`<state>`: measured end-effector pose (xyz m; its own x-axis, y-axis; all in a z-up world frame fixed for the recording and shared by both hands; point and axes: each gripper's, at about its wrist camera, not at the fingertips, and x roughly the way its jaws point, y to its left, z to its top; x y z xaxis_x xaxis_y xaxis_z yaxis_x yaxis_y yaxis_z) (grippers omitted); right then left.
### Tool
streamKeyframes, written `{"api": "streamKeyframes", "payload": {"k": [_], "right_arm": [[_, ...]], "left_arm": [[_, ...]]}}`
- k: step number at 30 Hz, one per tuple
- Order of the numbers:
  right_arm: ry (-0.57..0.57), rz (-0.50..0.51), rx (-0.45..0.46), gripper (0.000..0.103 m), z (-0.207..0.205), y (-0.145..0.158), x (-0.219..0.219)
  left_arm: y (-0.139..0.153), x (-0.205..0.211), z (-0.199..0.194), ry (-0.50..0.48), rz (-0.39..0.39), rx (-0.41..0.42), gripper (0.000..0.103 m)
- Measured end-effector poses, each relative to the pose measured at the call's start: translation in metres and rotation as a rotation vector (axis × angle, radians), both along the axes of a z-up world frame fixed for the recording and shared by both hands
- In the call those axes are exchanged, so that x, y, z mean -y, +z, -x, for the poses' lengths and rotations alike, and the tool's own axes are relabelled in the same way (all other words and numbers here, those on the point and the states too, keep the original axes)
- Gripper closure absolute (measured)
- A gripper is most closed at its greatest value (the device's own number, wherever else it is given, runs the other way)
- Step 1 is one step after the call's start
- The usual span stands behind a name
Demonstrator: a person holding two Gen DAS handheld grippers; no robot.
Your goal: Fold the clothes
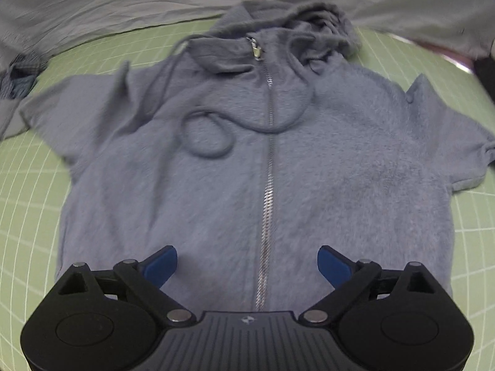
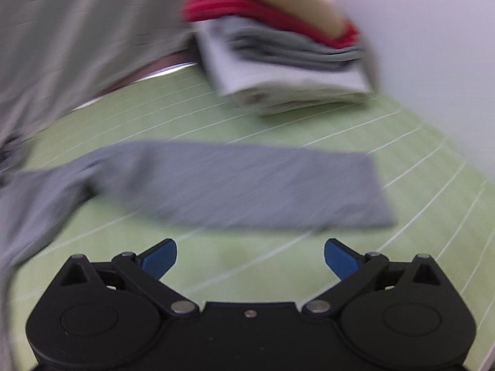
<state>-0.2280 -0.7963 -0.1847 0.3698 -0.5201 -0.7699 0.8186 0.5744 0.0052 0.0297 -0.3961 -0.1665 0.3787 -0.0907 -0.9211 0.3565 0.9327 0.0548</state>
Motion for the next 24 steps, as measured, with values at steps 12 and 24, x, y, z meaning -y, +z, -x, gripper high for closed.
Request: {"api": "streamKeyframes", "payload": {"k": [12, 24], "right_arm": [[-0.048, 0.009, -0.015, 0.045, 0.007, -0.012, 0.064], [-0.166, 0.052, -0.096, 0.084, 0.051, -0.007, 0.088]], "left_arm": [[-0.009, 0.009, -0.017, 0.061, 0.035, -0.036, 0.000], [-0.011, 0.006, -0.013, 0.105, 0.049, -0.002, 0.000]]}}
